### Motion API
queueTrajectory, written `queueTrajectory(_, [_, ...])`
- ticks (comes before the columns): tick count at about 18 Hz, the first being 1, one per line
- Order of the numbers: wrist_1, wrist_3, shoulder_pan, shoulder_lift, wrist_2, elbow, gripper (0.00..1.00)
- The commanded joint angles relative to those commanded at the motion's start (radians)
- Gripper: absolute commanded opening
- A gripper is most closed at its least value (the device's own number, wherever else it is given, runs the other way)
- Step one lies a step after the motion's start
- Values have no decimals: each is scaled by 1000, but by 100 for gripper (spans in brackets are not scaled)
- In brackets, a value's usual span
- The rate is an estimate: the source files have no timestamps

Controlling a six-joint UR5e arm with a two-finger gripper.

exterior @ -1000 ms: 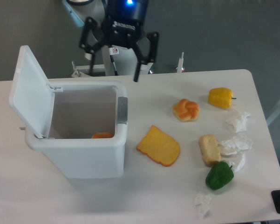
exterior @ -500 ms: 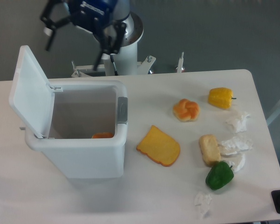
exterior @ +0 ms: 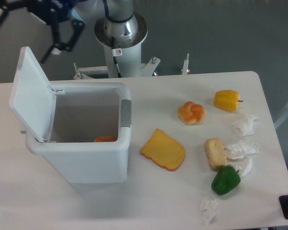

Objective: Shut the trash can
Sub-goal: 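Move the open gripper over toward the hinge side of the trash can, then lower the gripper behind the raised white lid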

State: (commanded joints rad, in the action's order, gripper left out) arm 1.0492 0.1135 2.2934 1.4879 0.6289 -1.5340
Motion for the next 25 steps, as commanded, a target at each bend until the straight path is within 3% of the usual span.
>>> queueTrajectory(25, [0,5,-127,23,-54,-9,100])
